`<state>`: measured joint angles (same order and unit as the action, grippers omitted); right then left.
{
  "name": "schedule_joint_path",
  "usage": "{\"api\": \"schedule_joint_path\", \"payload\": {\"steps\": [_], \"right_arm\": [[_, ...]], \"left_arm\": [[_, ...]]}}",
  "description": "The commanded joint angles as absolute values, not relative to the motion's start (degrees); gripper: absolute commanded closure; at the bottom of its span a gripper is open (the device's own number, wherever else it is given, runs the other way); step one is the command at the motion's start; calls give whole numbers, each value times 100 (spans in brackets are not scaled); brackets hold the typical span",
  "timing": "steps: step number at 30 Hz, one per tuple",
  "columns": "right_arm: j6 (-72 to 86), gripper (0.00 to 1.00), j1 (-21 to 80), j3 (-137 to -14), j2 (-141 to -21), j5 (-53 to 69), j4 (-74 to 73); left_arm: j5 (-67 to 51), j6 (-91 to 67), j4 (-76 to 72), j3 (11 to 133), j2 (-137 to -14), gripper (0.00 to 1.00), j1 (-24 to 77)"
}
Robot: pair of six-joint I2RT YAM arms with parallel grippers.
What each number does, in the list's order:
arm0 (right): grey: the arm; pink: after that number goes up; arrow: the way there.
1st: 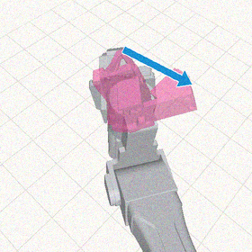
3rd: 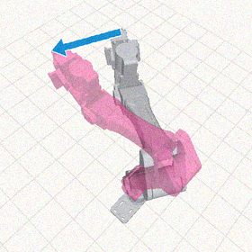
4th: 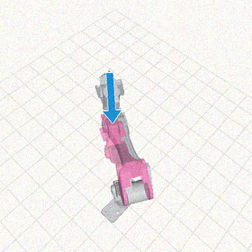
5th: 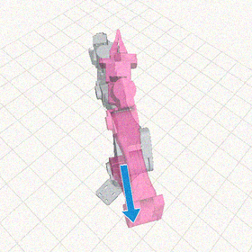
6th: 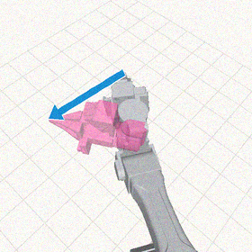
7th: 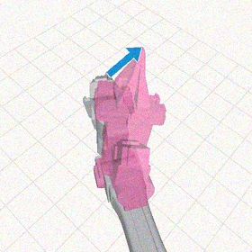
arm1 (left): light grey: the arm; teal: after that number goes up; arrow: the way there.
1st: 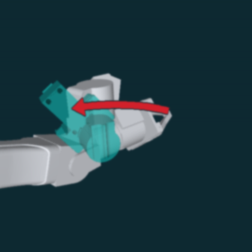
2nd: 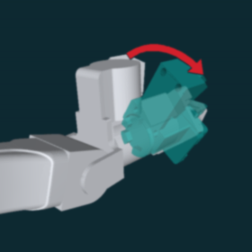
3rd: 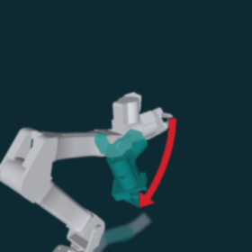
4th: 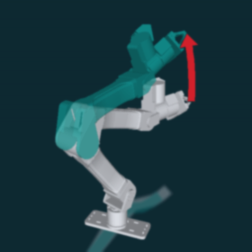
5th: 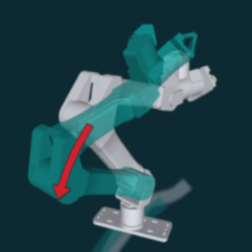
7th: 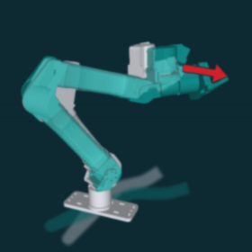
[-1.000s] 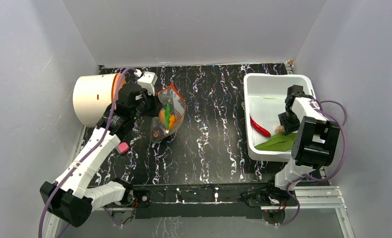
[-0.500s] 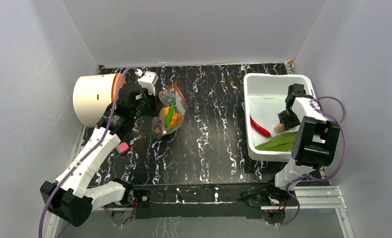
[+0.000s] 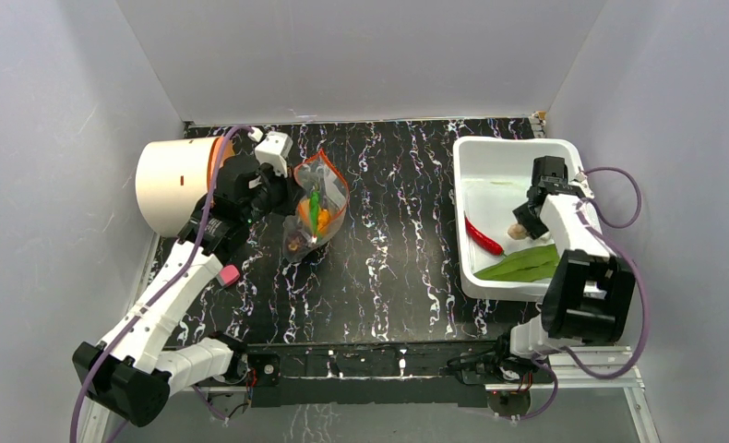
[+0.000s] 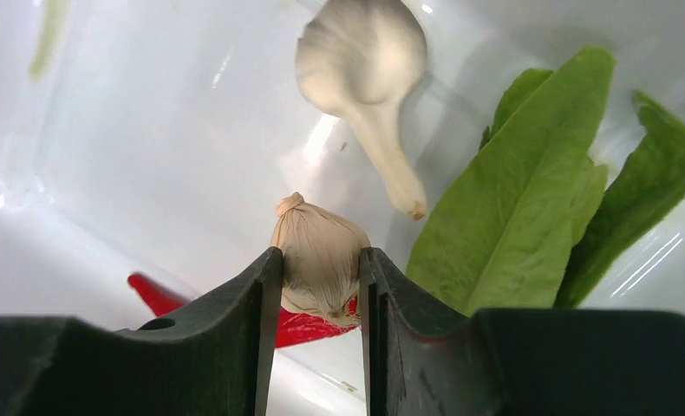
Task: Place the food in the zip-top bag and seal the zipper
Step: Pick up the fake vegetable from the bin.
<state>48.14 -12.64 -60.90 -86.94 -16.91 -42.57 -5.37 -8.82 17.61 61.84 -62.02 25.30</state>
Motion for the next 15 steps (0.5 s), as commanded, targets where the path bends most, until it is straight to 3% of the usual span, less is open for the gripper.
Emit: {"api": "schedule_joint_path", "payload": {"steps": [1, 10, 15], "right_arm": [[4309, 74, -1178, -5823, -7887, -2116, -3386], [3787, 74, -1064, -5357, -7142, -1980, -2327], [3318, 74, -1069, -6078, -6794, -1686, -2921]], "left_arm": [[-321, -1044, 1284, 6260, -5957, 100, 2549], [-1534, -1332, 702, 6244, -6212, 100, 2549], [-2109, -1502, 1280, 6893, -6472, 100, 2551]]}}
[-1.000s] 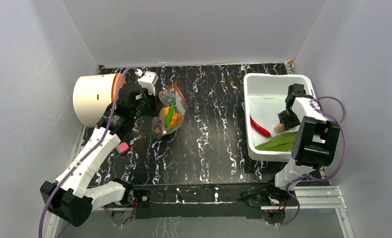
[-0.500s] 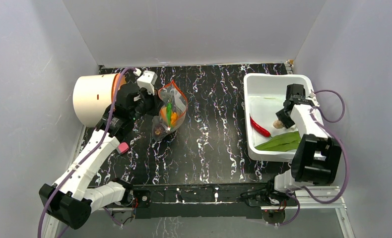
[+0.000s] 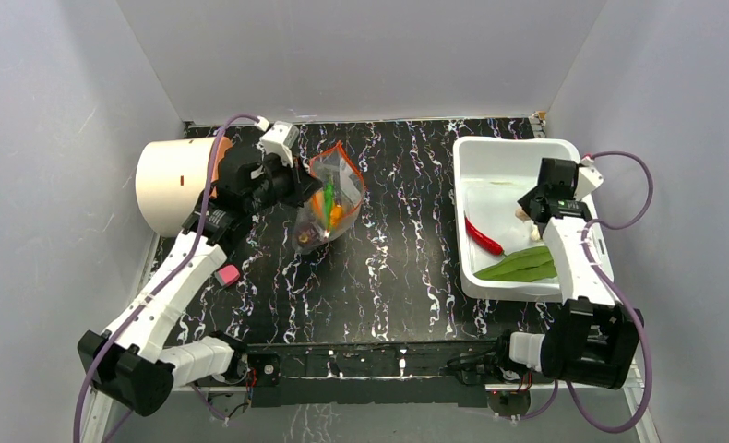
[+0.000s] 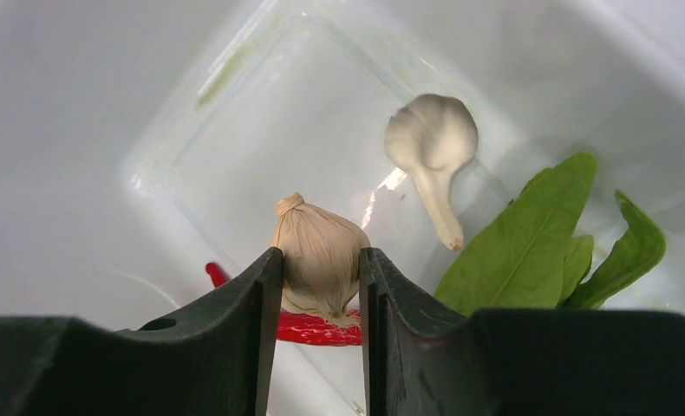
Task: Place the food in the zip-top bag and seal the zipper
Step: Pick up the fake vegetable from the bin, then place the fake vegetable in the zipper food storage bag.
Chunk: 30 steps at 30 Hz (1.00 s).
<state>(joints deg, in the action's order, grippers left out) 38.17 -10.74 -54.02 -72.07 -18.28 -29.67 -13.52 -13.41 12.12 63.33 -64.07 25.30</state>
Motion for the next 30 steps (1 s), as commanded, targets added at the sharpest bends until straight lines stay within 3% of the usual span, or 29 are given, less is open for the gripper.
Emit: {"api": "schedule_joint_path", "payload": {"steps": [1, 13, 30], "right_arm": [[3266, 74, -1064, -6150, -6680, -1613, -2934], [3344, 74, -424, -6537, -6289, -716, -3171], [4317, 74, 2688, -6865, -6142, -171, -2897]], "left_arm": [[-2162, -1514, 1303, 6882, -6450, 100, 2549], [-2208, -1566, 1191, 6117, -6093, 100, 2549], [-2001, -1272, 1814, 5994, -5982, 100, 2552]]}}
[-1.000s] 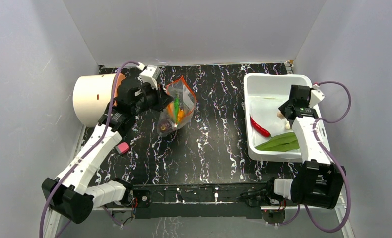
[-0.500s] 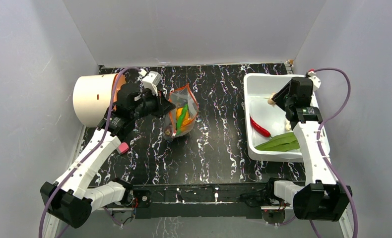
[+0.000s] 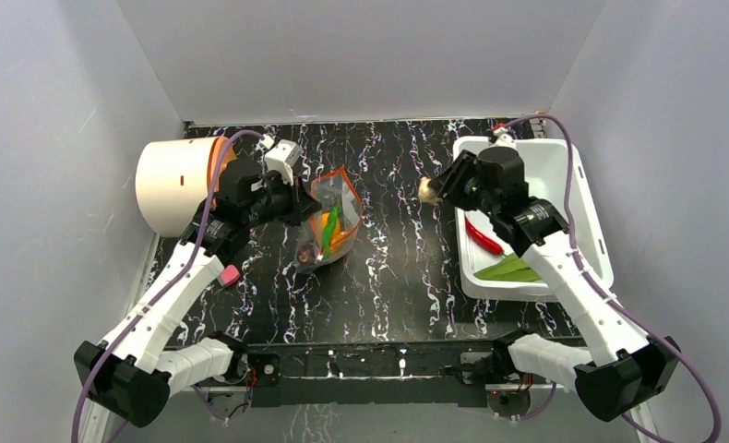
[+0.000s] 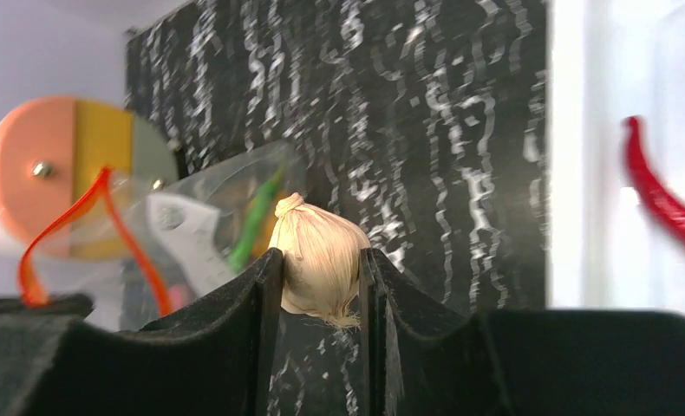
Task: Place the food in the zip-top bag and seal the zipper
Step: Place the fake vegetable in the zipper food storage bag.
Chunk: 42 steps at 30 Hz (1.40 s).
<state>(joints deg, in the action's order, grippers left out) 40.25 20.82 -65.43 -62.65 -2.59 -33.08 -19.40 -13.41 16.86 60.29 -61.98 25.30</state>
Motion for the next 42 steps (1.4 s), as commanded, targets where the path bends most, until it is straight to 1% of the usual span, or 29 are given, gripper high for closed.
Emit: {"api": "schedule_joint_path", "payload": {"steps": [1, 12, 20, 26, 36, 42], "right_arm": [[4368, 74, 2877, -6859, -6148, -194, -2812], [4783, 74, 4675, -7265, -6550, -527, -2155], [4824, 73, 5479, -7467, -6950, -777, -1943], [4840, 72, 5671, -7346, -7158, -876, -1705], [4815, 70, 5695, -7617, -7718, -1161, -2088], [4852, 69, 5695, -7629, -7852, -1178, -2116]], "left_arm": [[-1977, -1239, 1853, 5997, -5977, 100, 2549], [-1819, -1247, 1952, 5807, -5760, 100, 2549], [-1886, -1338, 1953, 5778, -5679, 100, 2549], [-1903, -1435, 1828, 5757, -5639, 100, 2547], [-2026, -1488, 1782, 5771, -5546, 100, 2551], [-2022, -1430, 1789, 5793, -5514, 100, 2549]]}}
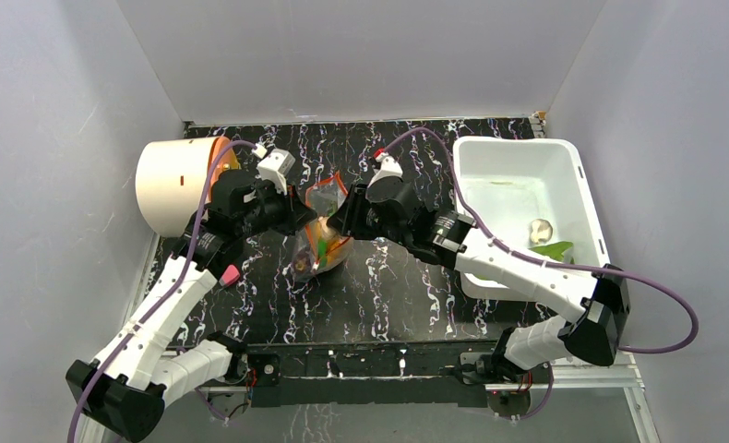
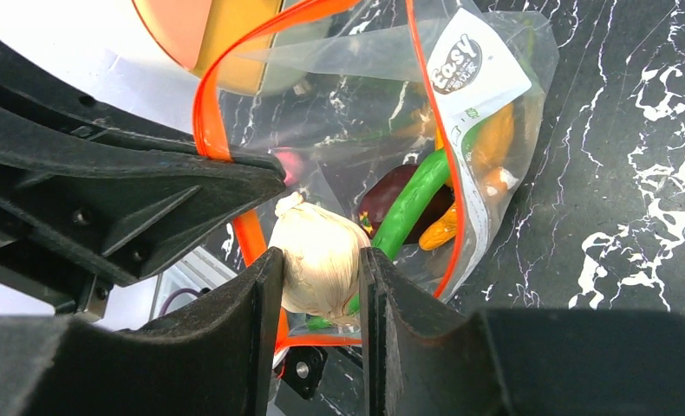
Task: Place the food in the zip-top bag and seal the zipper
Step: Place the fake vegetable in the zipper food storage bag, then pick up the fake vegetable from the bin.
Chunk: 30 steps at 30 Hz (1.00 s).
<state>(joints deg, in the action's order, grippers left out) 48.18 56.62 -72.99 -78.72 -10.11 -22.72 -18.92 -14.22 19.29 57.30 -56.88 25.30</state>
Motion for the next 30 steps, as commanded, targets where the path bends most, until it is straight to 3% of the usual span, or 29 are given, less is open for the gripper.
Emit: {"api": "schedule_joint_path", "payload": {"steps": [1, 12, 30], "right_arm": [[4853, 69, 5695, -7635, -7861, -1190, -2110], [4852, 53, 5695, -7871, -8035, -1178, -2315], [4278, 44, 5695, -8078, -7359, -1224, -2124]], "left_arm": [[-2022, -1425, 1800, 5800, -5519, 100, 2549], [-2013, -1496, 1714, 5705, -5502, 100, 2549], [-1876, -1457, 1877, 5798, -5386, 100, 2549]]}}
